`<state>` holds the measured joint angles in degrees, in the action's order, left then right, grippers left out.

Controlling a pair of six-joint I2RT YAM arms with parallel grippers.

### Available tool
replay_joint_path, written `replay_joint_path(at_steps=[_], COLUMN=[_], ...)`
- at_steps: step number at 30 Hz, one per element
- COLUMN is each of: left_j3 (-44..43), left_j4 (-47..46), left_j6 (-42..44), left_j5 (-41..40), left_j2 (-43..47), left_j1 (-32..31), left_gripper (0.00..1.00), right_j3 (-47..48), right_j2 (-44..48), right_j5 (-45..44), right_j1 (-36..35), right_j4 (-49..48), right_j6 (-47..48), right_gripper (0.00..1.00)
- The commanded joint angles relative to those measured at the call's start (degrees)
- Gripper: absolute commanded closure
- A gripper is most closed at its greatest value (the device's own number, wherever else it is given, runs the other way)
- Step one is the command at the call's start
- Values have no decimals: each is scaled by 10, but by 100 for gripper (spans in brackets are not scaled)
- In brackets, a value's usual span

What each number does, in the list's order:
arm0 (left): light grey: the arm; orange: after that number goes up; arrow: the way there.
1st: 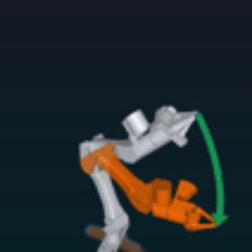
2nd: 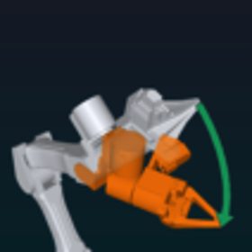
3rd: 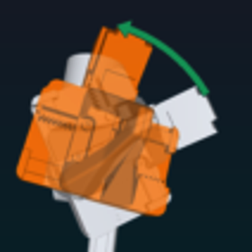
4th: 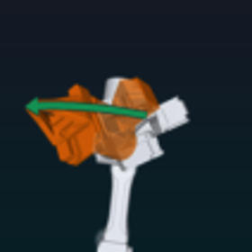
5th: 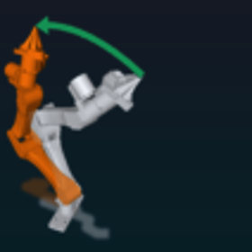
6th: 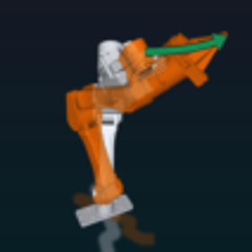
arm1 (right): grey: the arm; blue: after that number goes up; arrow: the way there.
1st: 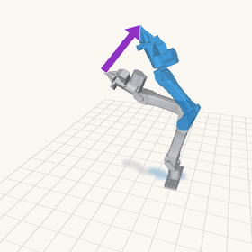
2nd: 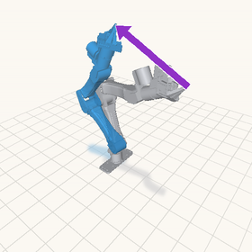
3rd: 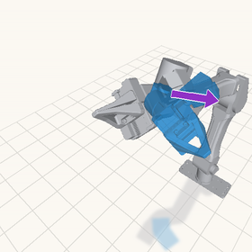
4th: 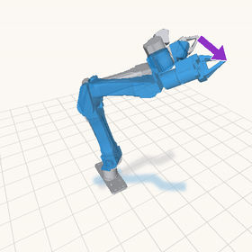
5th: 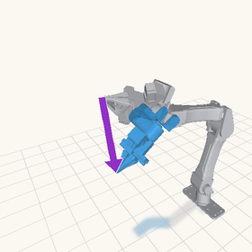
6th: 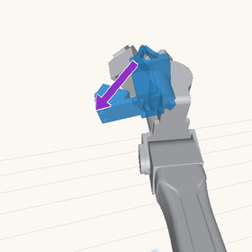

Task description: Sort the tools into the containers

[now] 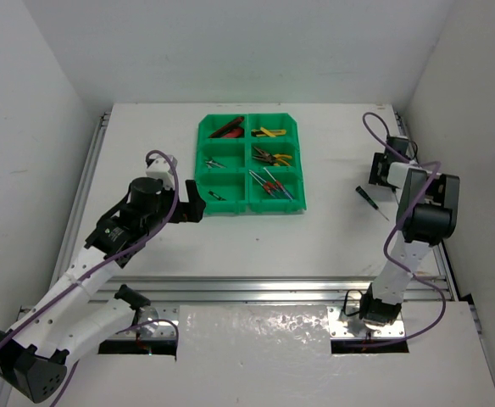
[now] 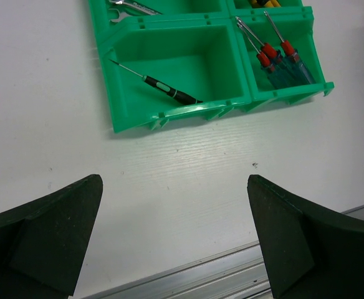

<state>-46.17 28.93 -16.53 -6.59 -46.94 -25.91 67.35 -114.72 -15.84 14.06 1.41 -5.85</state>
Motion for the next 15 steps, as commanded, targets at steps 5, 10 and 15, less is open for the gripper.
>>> replay_joint_path(at_steps=[5, 10, 15], left_j3=[-1, -2, -1], left_j4=[-23, -24, -25], left_j6=[9, 10, 10], left_j5=[6, 8, 8], left_j2=[-1, -4, -5], left_j1=[-5, -5, -5], left_gripper=[0, 0, 0], right_j3=[10, 16, 27], right_j2=[-2, -31, -54], right_j5=[100, 109, 134], right_j1=[50, 53, 60], right_j4=[-16, 0, 12], right_j6=[-56, -35, -24], right_gripper=[40, 41, 45])
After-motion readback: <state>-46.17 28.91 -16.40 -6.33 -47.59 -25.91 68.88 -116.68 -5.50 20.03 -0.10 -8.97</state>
